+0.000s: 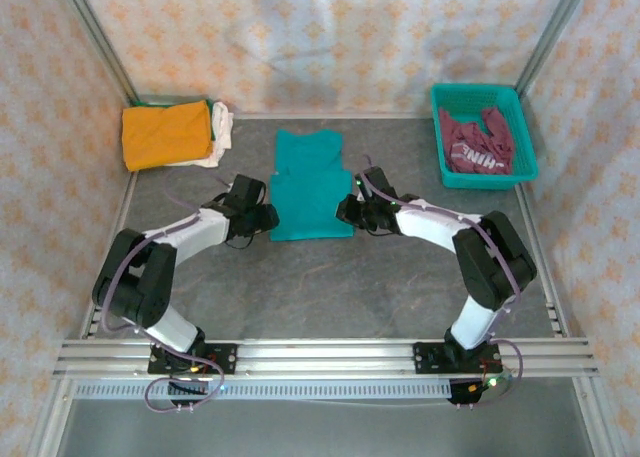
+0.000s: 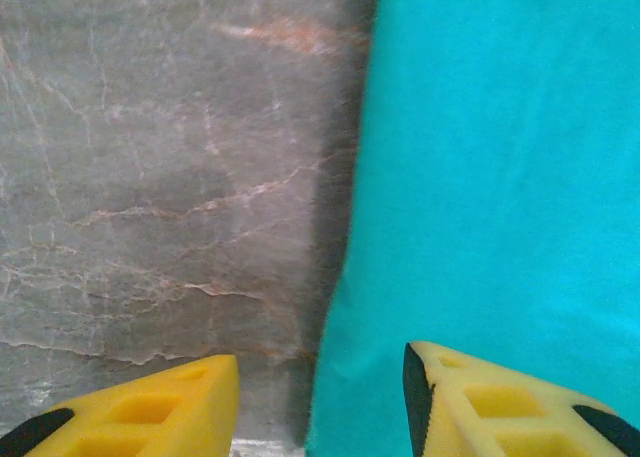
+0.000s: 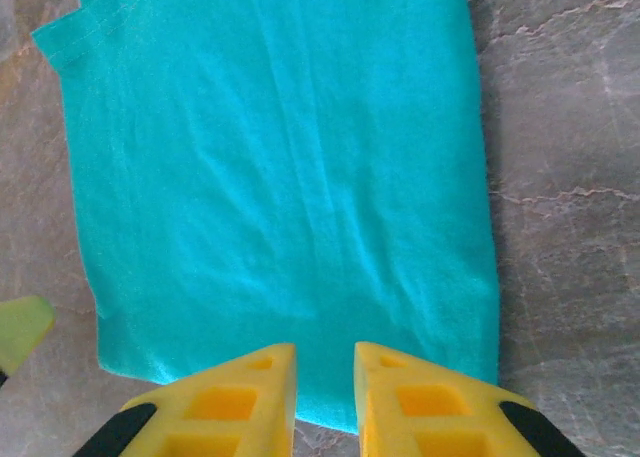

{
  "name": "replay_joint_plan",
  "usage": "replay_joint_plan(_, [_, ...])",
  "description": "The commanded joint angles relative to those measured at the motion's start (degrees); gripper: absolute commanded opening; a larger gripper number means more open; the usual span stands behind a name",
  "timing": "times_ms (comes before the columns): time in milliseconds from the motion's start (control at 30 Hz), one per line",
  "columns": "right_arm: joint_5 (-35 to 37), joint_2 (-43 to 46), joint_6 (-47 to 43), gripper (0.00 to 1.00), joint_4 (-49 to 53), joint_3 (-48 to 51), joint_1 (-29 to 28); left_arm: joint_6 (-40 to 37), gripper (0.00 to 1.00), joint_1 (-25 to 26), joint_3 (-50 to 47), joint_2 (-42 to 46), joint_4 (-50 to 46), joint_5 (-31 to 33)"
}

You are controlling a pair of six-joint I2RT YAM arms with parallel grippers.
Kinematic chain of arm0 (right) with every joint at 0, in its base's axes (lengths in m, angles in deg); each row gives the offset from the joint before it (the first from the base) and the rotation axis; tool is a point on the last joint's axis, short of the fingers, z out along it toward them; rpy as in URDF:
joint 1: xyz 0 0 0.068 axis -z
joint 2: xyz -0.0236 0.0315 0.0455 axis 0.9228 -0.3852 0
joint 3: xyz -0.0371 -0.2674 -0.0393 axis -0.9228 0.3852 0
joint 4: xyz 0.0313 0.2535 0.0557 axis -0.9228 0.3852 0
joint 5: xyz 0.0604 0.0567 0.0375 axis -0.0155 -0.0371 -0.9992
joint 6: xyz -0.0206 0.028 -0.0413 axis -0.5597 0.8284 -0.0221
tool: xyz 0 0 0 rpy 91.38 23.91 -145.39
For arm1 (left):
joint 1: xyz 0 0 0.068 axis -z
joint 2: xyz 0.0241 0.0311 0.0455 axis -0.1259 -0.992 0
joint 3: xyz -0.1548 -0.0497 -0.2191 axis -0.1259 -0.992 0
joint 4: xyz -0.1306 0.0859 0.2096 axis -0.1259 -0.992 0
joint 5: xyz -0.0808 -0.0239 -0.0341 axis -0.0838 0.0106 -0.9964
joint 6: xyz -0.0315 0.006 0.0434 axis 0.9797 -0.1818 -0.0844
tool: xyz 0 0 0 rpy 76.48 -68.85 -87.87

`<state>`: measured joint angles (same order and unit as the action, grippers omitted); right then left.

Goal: Fold and stack the t-shirts

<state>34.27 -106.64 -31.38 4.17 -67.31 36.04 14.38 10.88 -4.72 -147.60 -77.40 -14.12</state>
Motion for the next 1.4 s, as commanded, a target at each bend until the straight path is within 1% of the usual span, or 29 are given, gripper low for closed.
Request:
replay_joint_plan(0, [1.86, -1.03, 0.36, 0.23, 2.10, -1.35, 0.37, 1.22, 0.47, 1.36, 1.74, -2.18, -2.73, -0.65])
replay_joint_plan(233, [1.75, -1.67, 0.41, 0.24, 0.88, -0.87, 0.37, 2.00, 0.45, 2.87, 1.29, -4.19, -0.31, -1.98])
replay_joint_plan(300, [1.94, -1.84, 0.25, 0.24, 1.02, -1.03, 0.37, 2.24, 0.41, 3.37, 1.46, -4.80, 0.08, -2.21])
replay_joint_plan(533, [2.31, -1.29, 0.34, 0.24, 0.91, -0.65, 0.35, 2.53, 0.36, 4.04, 1.39, -5.09, 0.52, -1.64])
replay_joint_plan(600, [2.30, -0.61, 0.88, 0.25, 0.51, -0.14, 0.46, 2.59, 0.32, 4.04, 1.53, -5.00, 0.43, -1.44])
replay_joint_plan(733, [3.10, 1.11, 1.37, 0.26, 0.01, 0.89, 0.63, 3.52, 0.32, 4.19, 1.29, -3.98, 1.07, -2.55])
replay_joint_plan(1033, [2.73, 0.79, 1.39, 0.26, 0.41, 0.73, 0.90, 5.01, 0.31, 4.83, -0.86, -2.93, 2.27, -2.62])
replay_joint_plan(1067, [2.73, 0.93, 1.71, 0.26, 0.33, 1.08, 0.90, 5.16, 0.29, 4.83, -0.94, -3.01, 2.19, -2.64])
replay_joint_plan(1133, [2.64, 1.29, 1.98, 0.26, -0.15, 1.71, 0.94, 4.99, 0.22, 4.83, -1.12, -3.13, 2.14, -2.20])
replay_joint_plan(1300, [2.90, 3.08, 3.54, 0.27, -0.01, 3.99, 2.26, 3.77, 0.01, 4.83, -0.53, -2.44, -1.00, 1.08])
replay_joint_plan(1367, [2.25, 3.73, 4.34, 0.29, -0.25, 5.29, 3.69, 3.33, 0.00, 4.74, -0.46, -1.91, -1.80, 1.71])
